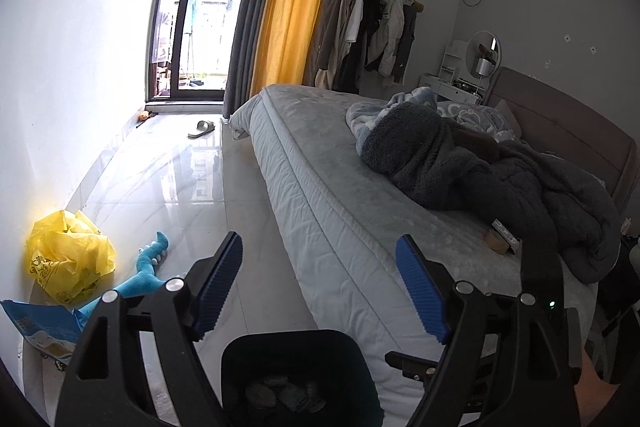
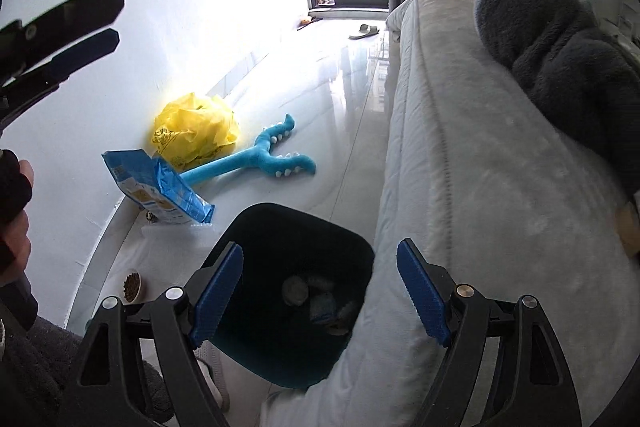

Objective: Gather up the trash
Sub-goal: 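Move both grippers back to the sock ball and mask packet on the bed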

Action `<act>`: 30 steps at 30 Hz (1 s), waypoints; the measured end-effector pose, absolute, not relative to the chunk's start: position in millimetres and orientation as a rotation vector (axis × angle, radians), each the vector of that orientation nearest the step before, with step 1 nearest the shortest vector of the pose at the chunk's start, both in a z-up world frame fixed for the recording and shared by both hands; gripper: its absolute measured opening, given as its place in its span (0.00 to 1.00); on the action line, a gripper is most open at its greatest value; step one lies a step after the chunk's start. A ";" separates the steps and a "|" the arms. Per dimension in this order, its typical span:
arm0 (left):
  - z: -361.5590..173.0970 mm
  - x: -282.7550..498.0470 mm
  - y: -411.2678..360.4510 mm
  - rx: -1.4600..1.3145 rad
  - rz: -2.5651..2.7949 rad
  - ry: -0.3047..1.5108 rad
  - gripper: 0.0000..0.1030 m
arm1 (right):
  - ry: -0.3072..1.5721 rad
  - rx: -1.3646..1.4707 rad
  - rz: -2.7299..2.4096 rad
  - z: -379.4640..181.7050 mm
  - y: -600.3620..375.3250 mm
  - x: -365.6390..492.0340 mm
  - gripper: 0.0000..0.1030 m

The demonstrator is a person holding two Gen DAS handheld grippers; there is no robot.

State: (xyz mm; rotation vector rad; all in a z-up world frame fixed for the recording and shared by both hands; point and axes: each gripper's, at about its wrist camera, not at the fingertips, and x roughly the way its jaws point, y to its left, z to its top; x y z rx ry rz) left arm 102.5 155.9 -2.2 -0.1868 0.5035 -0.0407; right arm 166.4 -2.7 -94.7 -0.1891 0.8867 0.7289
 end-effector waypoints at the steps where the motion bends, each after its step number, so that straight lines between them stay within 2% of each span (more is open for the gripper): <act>1: -2.7 105.3 151.3 -0.187 -0.046 0.505 0.79 | 0.875 -0.184 0.718 -91.2 -10.8 168.4 0.78; 30: -8.7 183.7 19.3 -0.074 -0.210 0.519 0.87 | 0.786 -0.082 0.457 -61.8 -189.5 215.9 0.78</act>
